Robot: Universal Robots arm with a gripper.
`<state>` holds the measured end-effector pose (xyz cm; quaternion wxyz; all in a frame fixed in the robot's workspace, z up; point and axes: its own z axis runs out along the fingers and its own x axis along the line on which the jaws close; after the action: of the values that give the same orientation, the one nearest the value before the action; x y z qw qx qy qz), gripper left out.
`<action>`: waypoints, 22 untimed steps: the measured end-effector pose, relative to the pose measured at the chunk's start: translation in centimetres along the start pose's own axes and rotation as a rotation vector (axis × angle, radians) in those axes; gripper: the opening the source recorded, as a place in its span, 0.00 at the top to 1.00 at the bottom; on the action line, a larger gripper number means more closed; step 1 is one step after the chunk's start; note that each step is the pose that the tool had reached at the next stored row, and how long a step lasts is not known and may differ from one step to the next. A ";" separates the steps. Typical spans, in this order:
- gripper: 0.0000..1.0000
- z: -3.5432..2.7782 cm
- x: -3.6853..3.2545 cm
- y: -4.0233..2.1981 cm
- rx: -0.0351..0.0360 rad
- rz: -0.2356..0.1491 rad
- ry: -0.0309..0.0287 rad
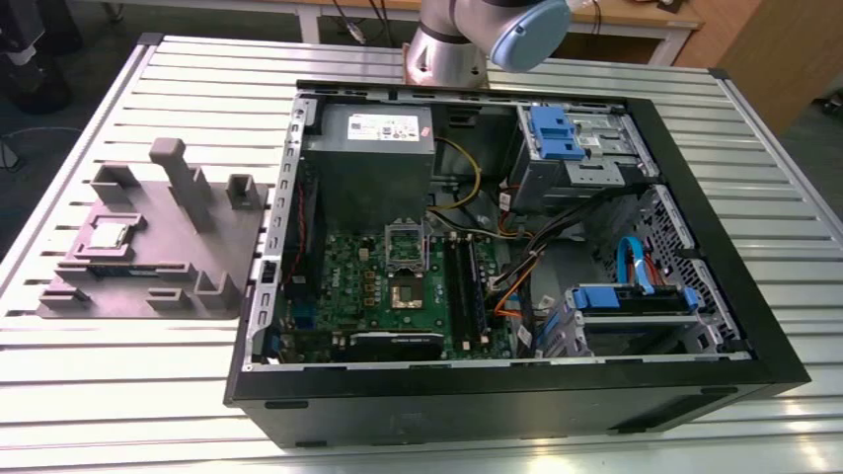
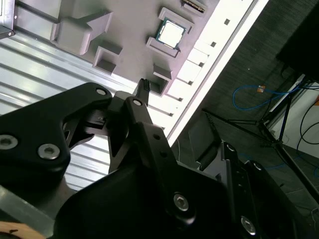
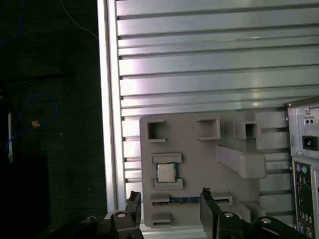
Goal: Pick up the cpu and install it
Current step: 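Pick up the cpu and move it towards the insertion slot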
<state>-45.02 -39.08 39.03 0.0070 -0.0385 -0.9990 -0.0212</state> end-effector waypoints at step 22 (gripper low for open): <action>0.41 2.11 -0.03 -0.22 0.0000 0.000 -0.0001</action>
<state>-45.03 -39.21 36.91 0.0070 -0.0385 -0.9990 -0.0212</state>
